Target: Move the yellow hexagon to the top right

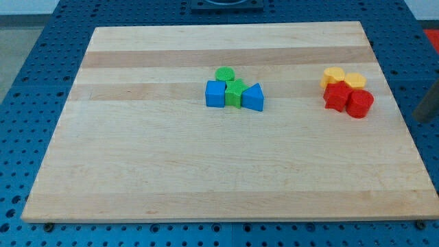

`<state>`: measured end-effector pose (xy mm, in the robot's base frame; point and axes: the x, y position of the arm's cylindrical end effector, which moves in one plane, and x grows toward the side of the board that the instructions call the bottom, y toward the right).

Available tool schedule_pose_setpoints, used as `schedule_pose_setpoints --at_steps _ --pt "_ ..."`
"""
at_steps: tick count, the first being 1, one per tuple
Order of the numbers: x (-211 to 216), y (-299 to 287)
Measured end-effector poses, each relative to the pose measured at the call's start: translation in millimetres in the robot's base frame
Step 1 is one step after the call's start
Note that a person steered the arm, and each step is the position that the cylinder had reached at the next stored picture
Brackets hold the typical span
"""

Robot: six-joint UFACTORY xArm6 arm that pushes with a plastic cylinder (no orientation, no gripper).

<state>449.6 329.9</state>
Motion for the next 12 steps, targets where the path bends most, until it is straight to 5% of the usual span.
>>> schedule_pose_setpoints --at_steps 2,7,12 --pt "-40 -25" --pt "-25 -131" --pt "-47 -93"
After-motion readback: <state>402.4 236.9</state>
